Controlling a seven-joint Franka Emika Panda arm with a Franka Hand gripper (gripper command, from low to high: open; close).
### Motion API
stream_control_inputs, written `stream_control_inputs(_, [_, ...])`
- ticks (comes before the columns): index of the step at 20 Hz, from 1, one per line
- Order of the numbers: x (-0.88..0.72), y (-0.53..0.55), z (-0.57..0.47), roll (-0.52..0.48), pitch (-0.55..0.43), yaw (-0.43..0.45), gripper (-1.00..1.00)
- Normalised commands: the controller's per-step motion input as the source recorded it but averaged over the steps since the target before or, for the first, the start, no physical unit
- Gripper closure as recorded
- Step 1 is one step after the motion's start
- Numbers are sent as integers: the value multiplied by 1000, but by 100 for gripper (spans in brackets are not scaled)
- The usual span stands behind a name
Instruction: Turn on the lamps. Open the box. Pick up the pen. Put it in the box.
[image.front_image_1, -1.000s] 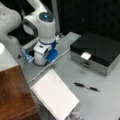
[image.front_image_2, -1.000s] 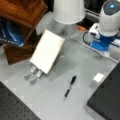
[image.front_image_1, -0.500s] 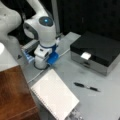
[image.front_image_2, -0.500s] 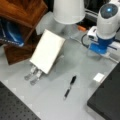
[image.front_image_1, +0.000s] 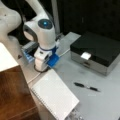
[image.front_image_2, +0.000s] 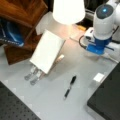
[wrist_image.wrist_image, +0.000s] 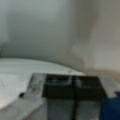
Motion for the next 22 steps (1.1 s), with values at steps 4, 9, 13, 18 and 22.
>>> stream_control_inputs(4, [-1000, -47, -442, 147, -554, -71, 100])
stream_control_inputs(9, [-1000, -35, -252, 126, -506, -78, 100])
stream_control_inputs(13, [-896, -13, -44, 114, -460, -75, 100])
stream_control_inputs(18, [-695, 12, -3, 95, -420, -80, 100])
stream_control_inputs(22, [-529, 30, -62, 80, -360, -94, 100])
